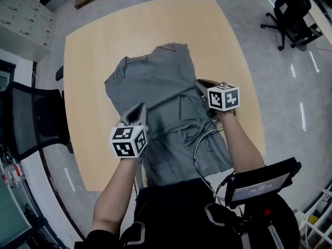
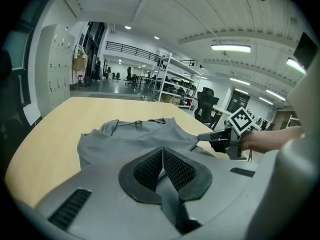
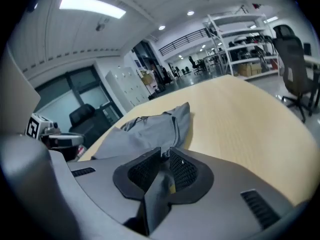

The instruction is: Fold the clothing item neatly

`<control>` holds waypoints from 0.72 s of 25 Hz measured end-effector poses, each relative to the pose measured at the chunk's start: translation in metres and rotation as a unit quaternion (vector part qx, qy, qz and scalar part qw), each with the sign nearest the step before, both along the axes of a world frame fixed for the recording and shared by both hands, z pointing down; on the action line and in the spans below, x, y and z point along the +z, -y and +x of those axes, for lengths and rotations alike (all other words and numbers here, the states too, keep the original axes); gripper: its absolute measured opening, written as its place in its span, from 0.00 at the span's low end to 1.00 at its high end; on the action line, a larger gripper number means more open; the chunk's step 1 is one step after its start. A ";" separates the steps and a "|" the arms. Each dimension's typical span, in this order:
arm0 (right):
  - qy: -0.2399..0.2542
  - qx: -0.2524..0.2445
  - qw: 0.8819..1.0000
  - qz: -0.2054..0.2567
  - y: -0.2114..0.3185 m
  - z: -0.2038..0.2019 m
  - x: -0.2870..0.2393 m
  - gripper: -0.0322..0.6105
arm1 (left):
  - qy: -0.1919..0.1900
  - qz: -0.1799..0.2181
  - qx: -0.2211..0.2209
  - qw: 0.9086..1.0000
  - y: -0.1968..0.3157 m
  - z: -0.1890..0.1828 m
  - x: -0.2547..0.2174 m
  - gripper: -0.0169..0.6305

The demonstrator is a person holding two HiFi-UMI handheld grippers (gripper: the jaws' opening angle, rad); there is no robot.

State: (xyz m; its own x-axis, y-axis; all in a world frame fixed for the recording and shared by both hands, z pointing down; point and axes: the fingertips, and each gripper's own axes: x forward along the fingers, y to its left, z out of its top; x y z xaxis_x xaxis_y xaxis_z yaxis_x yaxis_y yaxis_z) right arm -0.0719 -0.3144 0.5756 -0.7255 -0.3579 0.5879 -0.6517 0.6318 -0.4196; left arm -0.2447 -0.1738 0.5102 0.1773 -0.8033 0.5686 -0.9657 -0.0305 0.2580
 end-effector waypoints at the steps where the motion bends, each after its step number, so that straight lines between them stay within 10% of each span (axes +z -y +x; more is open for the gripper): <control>1: -0.014 -0.008 1.000 0.017 0.003 0.001 -0.004 0.12 | 0.001 0.000 -0.002 1.000 -0.002 -0.001 0.000 0.03; 5: -0.028 -0.008 0.998 0.055 0.027 -0.001 -0.029 0.25 | 0.005 0.004 -0.003 1.000 -0.007 -0.004 -0.007 0.03; 18: -0.123 -0.074 0.987 0.078 0.074 -0.070 0.022 0.23 | 0.018 0.001 -0.016 1.000 -0.031 -0.015 -0.017 0.03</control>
State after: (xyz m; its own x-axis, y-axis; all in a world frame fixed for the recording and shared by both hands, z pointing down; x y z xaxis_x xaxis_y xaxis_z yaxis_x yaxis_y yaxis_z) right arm -0.1420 -0.3886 0.5972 -0.6189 -0.3587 0.6988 -0.6177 0.7718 -0.1508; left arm -0.2600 -0.1428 0.4928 0.1307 -0.8093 0.5726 -0.9747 0.0007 0.2235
